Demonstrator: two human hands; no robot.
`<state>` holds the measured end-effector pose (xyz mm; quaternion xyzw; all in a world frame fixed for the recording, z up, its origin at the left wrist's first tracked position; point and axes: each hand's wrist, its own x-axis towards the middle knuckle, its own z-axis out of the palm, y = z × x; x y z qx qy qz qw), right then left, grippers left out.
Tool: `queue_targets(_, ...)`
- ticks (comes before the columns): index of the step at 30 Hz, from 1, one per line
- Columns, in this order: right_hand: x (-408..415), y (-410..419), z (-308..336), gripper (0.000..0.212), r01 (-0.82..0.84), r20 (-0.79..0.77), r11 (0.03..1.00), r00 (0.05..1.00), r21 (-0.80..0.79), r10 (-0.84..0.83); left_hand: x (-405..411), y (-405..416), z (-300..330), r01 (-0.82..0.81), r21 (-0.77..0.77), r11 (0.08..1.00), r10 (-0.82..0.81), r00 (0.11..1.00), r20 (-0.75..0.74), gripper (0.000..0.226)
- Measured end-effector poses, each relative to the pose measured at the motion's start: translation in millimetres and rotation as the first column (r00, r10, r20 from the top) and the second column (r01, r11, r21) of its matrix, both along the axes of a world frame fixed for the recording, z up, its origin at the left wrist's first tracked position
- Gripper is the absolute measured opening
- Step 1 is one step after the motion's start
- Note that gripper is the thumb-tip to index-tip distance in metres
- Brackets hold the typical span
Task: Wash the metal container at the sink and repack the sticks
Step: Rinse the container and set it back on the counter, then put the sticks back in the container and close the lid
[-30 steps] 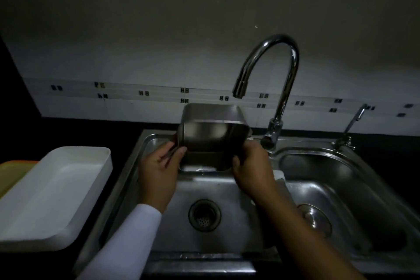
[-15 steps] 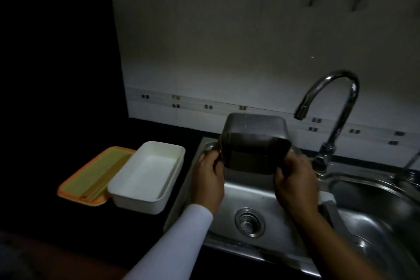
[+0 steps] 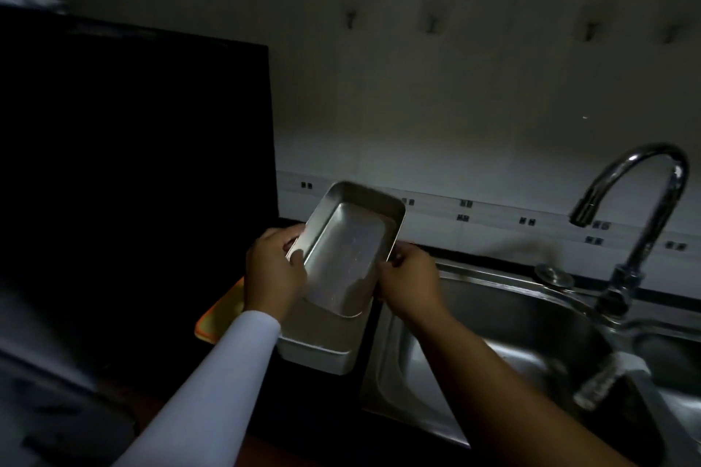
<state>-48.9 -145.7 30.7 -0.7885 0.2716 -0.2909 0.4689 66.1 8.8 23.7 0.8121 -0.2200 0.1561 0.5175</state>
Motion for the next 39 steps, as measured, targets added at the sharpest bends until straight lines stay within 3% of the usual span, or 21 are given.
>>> queue_targets(5,13.9,3.5,-29.6,0.015,-0.044,-0.165,0.998,0.985,0.051,0.052,-0.5,20.0,-25.8,-0.023,0.098,0.995,0.033,0.995,-0.092,0.038)
queue_targets(10,18.0,0.4,-45.9,0.022,-0.054,-0.259,0.997,0.965,-0.06,0.037,0.2,28.8,-39.2,0.051,0.157,0.986,-0.024,0.986,-0.168,0.037)
queue_targets(13,21.8,-0.9,-53.8,0.014,-0.08,-0.309,0.991,0.95,-0.107,0.044,7.1,32.5,-50.3,0.073,0.235,0.969,-0.026,0.98,-0.196,0.043)
queue_targets(18,19.6,6.0,-56.6,0.018,-0.101,-0.406,0.966,0.914,-0.239,-0.005,4.4,36.1,-59.6,0.023,0.391,0.92,0.034,0.99,-0.138,0.039)
queue_targets(22,19.6,11.7,-62.9,0.019,-0.126,-0.459,0.944,0.888,-0.306,-0.03,-3.5,36.2,-64.7,0.036,0.427,0.904,0.049,0.981,-0.186,0.028)
queue_targets(32,14.7,20.3,-73.9,0.028,-0.104,-0.48,0.915,0.871,-0.391,-0.105,-10.5,34.1,-61.1,0.021,0.687,0.726,0.018,0.999,-0.05,0.04)
queue_targets(34,15.1,14.6,-74.3,0.03,-0.152,-0.502,0.917,0.863,-0.37,-0.059,-4.9,34.2,-64.8,0.033,0.682,0.731,-0.016,0.999,-0.031,0.037)
queue_targets(36,9.4,10.8,-74.1,0.039,-0.218,-0.497,0.927,0.867,-0.305,0.041,2.6,37.3,-68.8,0.07,0.581,0.811,-0.038,0.997,-0.067,0.03)
queue_targets(39,-14.6,7.9,-81.5,0.045,-0.157,-0.395,0.968,0.916,-0.196,0.069,21.6,45.8,-69.4,-0.047,0.532,0.845,0.083,0.996,-0.043,0.032)
